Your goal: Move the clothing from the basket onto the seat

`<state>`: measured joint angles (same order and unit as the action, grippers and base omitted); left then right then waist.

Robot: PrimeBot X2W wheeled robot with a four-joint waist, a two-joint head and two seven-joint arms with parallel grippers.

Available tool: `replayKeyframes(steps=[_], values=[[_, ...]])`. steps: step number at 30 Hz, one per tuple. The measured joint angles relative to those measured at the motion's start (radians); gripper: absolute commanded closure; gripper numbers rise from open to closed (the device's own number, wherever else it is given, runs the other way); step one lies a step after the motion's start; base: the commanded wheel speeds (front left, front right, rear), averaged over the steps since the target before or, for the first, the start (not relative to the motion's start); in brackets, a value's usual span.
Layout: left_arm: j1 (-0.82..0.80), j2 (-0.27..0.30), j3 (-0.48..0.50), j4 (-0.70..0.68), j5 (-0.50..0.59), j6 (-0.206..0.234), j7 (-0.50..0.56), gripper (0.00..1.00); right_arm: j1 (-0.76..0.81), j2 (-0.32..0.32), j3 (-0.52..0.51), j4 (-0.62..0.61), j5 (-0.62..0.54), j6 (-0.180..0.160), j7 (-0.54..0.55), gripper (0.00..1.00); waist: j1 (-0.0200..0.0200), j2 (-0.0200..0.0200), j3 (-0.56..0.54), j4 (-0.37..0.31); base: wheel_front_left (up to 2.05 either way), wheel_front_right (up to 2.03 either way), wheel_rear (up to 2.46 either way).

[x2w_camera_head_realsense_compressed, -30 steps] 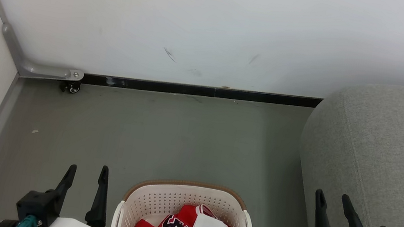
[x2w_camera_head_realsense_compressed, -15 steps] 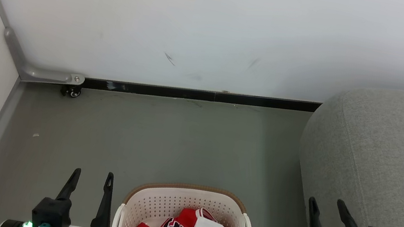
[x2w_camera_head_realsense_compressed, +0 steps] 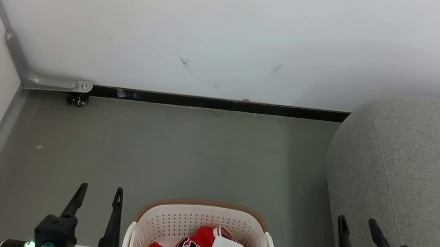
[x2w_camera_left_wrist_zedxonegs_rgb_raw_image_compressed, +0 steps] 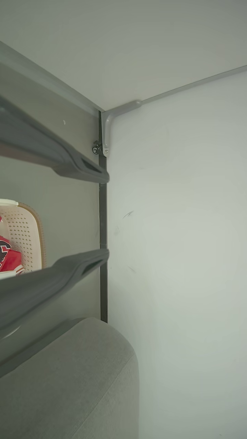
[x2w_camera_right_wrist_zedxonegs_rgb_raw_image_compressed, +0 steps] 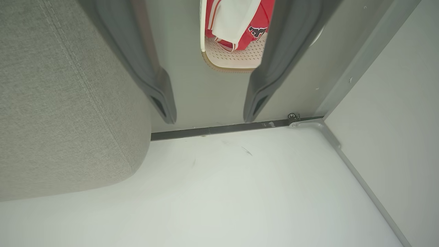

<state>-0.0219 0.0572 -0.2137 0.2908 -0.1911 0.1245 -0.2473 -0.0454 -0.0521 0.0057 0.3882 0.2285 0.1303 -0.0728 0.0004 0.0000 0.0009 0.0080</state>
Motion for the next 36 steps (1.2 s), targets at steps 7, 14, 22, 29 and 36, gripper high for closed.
replayKeyframes(steps=[7, 14, 22, 29, 36], values=[[-0.003, -0.001, 0.001, 0.004, 0.0, 0.008, 0.0, 0.0, 0.0, 0.001, -0.001, -0.009, 0.0, 0.0, 0.011, 0.0, 0.0, 0.0, 0.009, 0.0, 0.0, 0.0, 0.0], [-0.009, -0.001, 0.007, 0.011, 0.0, 0.008, -0.001, 0.0, 0.0, 0.003, -0.001, -0.029, 0.001, 0.0, 0.012, 0.0, -0.0001, 0.0, 0.023, -0.001, 0.0, 0.0, 0.0], [-0.049, -0.001, 0.009, 0.022, 0.002, 0.007, -0.001, 0.0, 0.0, 0.004, -0.001, -0.049, 0.003, 0.0, 0.012, 0.0, -0.0001, 0.0, 0.048, -0.007, 0.0, 0.0, 0.0], [-0.074, 0.0, 0.002, 0.045, 0.005, -0.003, -0.001, 0.0, -0.001, 0.005, -0.009, -0.064, 0.011, 0.0, 0.012, 0.0, -0.0001, 0.0, 0.074, -0.016, 0.0, 0.0, 0.0], [-0.113, 0.001, -0.015, 0.085, 0.021, -0.017, -0.001, 0.0, -0.003, 0.006, -0.03, -0.089, 0.013, 0.0, 0.01, 0.0, -0.0001, 0.0, 0.111, -0.03, 0.0, 0.0, 0.0]])
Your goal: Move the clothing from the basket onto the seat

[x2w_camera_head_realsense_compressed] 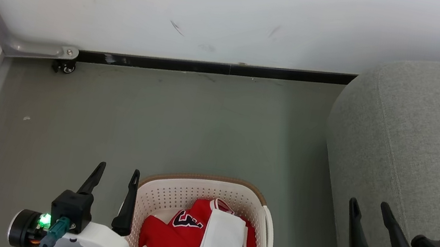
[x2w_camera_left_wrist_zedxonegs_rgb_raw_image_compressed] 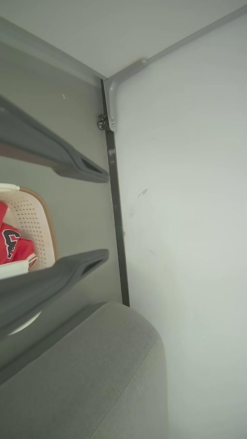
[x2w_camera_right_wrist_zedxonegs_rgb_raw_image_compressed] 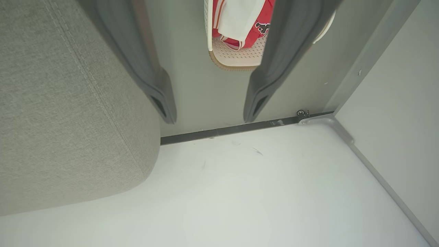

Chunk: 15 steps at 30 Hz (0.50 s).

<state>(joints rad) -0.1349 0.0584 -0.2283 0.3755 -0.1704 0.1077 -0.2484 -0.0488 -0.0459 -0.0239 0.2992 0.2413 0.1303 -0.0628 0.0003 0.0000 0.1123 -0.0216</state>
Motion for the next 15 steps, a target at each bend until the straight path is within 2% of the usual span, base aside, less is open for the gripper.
replayKeyframes(steps=[15], values=[[-0.083, 0.0, -0.031, 0.114, 0.02, -0.03, -0.004, 0.0, -0.041, 0.001, -0.006, -0.03, 0.011, 0.0, -0.022, 0.0, 0.0, 0.0, 0.099, -0.03, 0.0, 0.0, 0.0]])
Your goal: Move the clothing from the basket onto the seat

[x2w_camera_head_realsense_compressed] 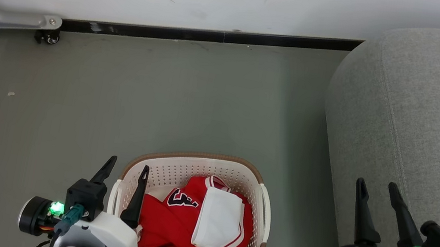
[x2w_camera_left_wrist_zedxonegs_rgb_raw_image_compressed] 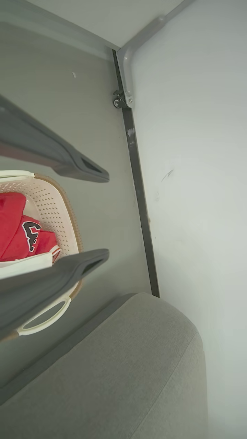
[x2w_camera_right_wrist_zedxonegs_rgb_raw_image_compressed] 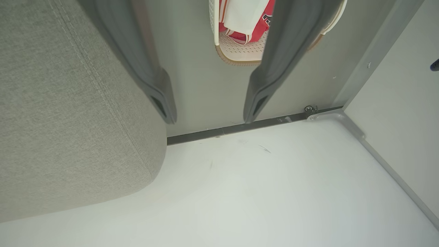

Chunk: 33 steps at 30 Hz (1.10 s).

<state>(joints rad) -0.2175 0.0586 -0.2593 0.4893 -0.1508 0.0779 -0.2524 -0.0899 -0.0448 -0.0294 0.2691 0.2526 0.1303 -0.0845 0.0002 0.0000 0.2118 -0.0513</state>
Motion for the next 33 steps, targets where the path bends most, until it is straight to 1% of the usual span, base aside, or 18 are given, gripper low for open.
replayKeyframes(steps=[5, 12, 22, 27, 33], values=[[-0.035, 0.0, -0.004, 0.033, 0.005, 0.0, 0.0, 0.0, -0.041, 0.0, 0.0, -0.007, 0.0, 0.0, -0.005, 0.0, 0.0, 0.0, 0.033, -0.011, 0.0, 0.0, 0.0], [-0.075, 0.0, -0.017, 0.081, 0.014, -0.017, 0.0, 0.0, -0.064, 0.0, 0.0, -0.008, 0.005, 0.0, -0.018, 0.0, 0.0, 0.0, 0.076, -0.028, 0.0, 0.0, 0.0], [-0.124, 0.0, -0.031, 0.137, 0.037, -0.026, 0.0, 0.0, -0.083, 0.001, -0.001, -0.008, 0.023, 0.0, -0.031, 0.0, 0.0, 0.0, 0.136, -0.055, 0.0, 0.0, 0.0], [-0.142, 0.001, -0.035, 0.167, 0.041, -0.027, 0.0, 0.0, -0.125, 0.0, 0.003, -0.01, 0.03, 0.0, -0.04, 0.0, 0.0, 0.0, 0.168, -0.068, 0.0, 0.0, 0.0], [-0.167, 0.004, -0.039, 0.197, 0.051, -0.033, 0.0, 0.0, -0.141, 0.001, 0.006, -0.012, 0.03, 0.0, -0.055, 0.0, 0.0, 0.0, 0.208, -0.083, 0.0, 0.0, 0.0]])
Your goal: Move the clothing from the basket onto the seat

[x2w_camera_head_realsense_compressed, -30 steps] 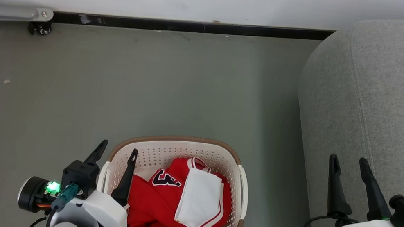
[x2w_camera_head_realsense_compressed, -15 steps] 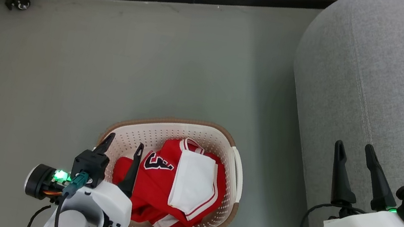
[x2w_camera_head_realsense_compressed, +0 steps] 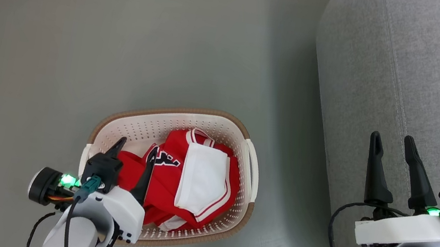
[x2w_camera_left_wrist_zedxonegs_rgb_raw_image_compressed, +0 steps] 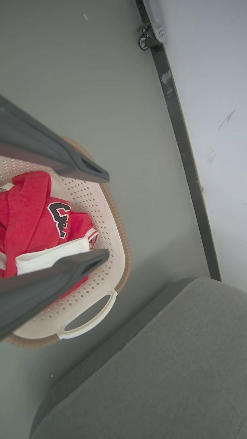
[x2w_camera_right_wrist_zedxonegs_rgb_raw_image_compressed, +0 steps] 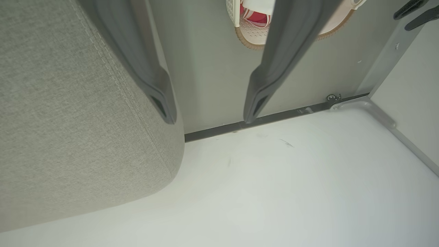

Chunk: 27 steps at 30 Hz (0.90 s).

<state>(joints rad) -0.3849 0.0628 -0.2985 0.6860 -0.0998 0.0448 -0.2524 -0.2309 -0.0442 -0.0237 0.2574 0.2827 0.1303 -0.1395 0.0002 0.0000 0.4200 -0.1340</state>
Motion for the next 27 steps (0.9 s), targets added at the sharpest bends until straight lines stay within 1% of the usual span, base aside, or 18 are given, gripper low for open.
replayKeyframes(steps=[5, 11, 16, 24, 27], values=[[-0.03, 0.001, -0.006, 0.03, 0.008, 0.0, 0.0, 0.0, -0.007, 0.0, 0.0, -0.002, 0.0, 0.0, -0.012, 0.0, 0.0, 0.0, 0.035, -0.012, 0.0, 0.0, 0.0], [-0.052, 0.002, -0.013, 0.074, 0.016, 0.0, 0.0, 0.0, -0.056, 0.0, 0.0, -0.011, 0.011, 0.0, -0.028, 0.0, 0.0, 0.0, 0.077, -0.026, 0.0, 0.0, 0.0], [-0.083, 0.007, -0.016, 0.113, 0.018, -0.001, 0.0, 0.0, -0.064, 0.0, -0.005, -0.017, 0.018, 0.0, -0.037, 0.0, -0.0001, 0.0, 0.119, -0.041, 0.0, 0.0, 0.0], [-0.107, 0.023, -0.023, 0.164, 0.035, -0.001, 0.0, 0.0, -0.123, -0.001, -0.004, -0.021, 0.019, 0.0, -0.048, 0.0, 0.0, 0.0, 0.172, -0.058, 0.0, 0.0, 0.0], [-0.136, 0.025, -0.026, 0.184, 0.037, -0.01, 0.0, 0.0, -0.124, 0.0, 0.0, -0.021, 0.024, 0.0, -0.049, 0.0, -0.0001, 0.0, 0.191, -0.065, 0.0, 0.0, 0.0]])
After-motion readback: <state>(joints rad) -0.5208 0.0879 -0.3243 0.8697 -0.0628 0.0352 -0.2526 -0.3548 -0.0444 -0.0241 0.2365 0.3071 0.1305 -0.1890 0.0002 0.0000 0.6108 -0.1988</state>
